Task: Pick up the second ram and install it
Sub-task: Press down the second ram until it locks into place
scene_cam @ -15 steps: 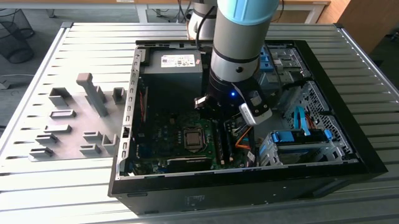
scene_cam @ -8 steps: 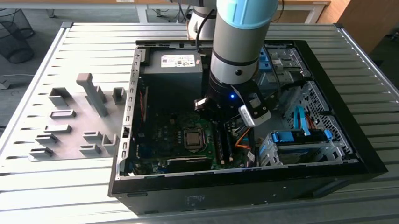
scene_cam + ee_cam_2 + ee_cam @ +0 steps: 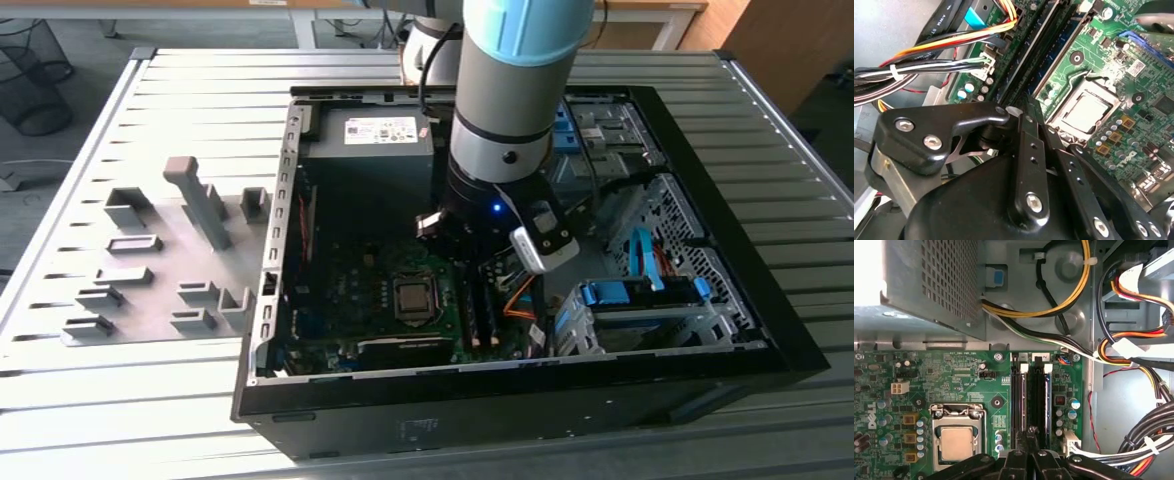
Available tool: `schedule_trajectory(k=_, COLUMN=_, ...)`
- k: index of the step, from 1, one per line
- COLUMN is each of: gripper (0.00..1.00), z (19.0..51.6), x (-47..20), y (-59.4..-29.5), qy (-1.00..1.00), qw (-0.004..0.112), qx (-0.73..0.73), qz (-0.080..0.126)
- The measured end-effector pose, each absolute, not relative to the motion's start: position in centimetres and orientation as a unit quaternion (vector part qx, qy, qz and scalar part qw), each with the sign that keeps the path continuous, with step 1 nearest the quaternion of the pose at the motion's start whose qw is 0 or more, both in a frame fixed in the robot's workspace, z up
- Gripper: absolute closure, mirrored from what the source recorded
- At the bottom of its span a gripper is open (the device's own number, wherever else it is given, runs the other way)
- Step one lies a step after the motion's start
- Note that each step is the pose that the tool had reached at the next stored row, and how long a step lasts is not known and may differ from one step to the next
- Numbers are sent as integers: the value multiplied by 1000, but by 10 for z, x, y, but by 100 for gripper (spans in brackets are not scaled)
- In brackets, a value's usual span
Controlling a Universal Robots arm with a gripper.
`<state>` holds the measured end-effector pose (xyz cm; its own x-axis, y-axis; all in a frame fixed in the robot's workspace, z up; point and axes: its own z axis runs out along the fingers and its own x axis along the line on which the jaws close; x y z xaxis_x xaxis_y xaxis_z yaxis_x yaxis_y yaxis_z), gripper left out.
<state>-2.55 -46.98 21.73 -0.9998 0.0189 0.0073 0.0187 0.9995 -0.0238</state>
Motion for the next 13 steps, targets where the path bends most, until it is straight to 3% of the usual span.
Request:
schedule_trajectory(k=6, gripper=90, z=241, x=-26, y=-470, qy=-1000, qw=4, qx=-9, qz=13)
schedule_trajectory(k=13, gripper=90, z=243, x=-26, y=-470, qy=-1000, qw=4, qx=-9, qz=13)
